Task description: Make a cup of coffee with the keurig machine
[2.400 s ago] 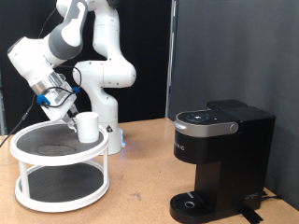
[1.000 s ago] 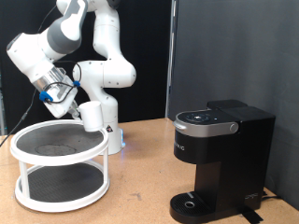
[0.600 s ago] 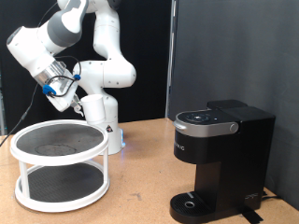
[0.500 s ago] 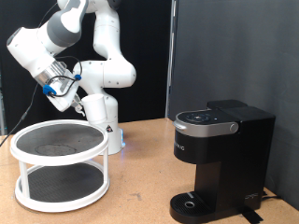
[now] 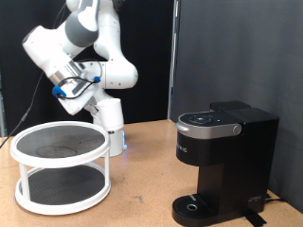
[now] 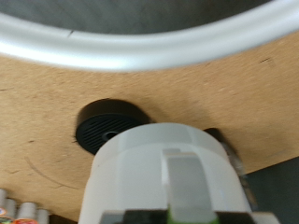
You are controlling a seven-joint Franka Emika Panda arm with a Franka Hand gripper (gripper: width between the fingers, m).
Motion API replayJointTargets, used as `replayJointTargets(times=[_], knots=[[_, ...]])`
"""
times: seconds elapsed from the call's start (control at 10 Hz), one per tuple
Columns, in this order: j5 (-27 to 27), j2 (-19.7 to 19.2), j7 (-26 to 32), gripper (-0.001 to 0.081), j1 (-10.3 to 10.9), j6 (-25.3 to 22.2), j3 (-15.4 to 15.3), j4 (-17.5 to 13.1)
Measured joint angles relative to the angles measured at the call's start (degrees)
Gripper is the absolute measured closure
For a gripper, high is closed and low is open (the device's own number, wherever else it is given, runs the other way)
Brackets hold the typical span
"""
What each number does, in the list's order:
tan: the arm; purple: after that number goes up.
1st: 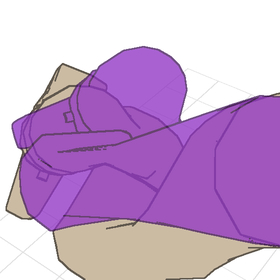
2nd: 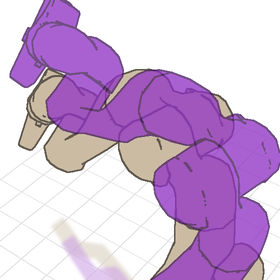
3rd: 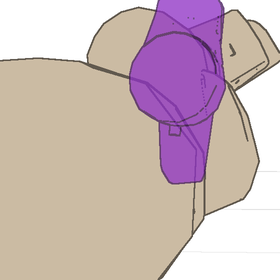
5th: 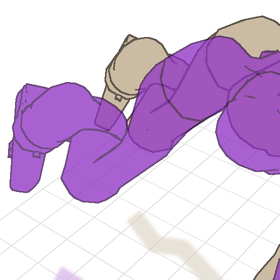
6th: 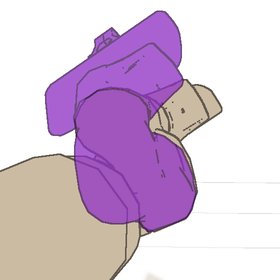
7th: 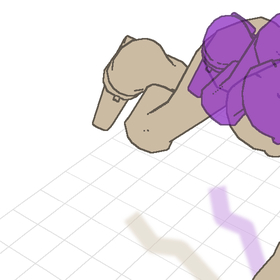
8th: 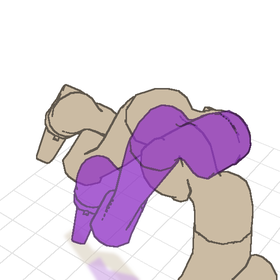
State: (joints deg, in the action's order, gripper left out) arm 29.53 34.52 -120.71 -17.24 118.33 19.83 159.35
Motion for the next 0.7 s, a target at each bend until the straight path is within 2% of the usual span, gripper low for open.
replayJointTargets(times=[0.2,0.4,0.6,0.7], knots=[[3.3,-1.5,-3.2,0.0802,2.4,4.9,-3.5,-0.1],[6.4,-3.9,-4.0,0.0802,5.0,8.5,-6.1,-0.6],[8.6,-6.2,-3.9,0.0802,7.0,10.5,-7.1,-1.3],[8.6,-6.2,-3.9,0.0802,7.0,10.5,-7.1,-1.2]])
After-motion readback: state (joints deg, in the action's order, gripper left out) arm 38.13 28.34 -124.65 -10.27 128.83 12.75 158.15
